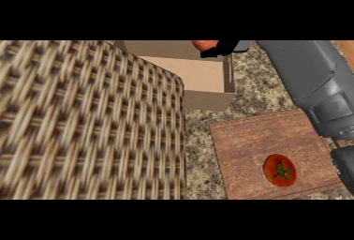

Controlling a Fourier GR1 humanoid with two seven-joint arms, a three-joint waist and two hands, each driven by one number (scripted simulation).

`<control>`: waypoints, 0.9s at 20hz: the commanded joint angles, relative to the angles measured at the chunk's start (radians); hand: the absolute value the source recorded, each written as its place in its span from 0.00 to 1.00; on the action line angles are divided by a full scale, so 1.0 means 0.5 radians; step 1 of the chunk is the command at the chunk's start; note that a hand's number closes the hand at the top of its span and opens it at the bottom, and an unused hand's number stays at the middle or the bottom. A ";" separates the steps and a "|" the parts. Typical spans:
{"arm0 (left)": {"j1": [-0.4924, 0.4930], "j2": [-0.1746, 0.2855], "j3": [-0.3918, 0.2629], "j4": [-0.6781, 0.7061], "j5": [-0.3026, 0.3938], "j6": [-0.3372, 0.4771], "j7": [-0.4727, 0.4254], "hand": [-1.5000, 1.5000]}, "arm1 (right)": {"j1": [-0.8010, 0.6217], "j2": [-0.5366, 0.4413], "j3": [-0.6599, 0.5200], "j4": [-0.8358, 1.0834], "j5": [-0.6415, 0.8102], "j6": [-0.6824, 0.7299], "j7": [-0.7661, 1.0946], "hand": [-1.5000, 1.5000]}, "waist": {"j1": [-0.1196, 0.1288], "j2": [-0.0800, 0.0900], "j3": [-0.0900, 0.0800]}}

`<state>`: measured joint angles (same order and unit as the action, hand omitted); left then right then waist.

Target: Pick the squash from the cutting board and place it in the cardboard box

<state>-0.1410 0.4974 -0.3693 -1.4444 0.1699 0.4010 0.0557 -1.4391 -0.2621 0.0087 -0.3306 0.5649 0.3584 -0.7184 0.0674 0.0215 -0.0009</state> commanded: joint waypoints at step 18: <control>-0.042 -0.065 0.017 -0.031 -0.071 -0.104 -0.001 0.50 | -0.015 0.522 0.159 0.428 0.163 -0.338 0.310 0.00 | 0.093 0.028 -0.002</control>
<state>-0.1296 0.4806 -0.3487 -1.4636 0.1449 0.3618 0.0460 -1.4668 -0.0149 0.0780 -0.1348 0.6555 0.2108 -0.5733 0.0922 0.0297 -0.0021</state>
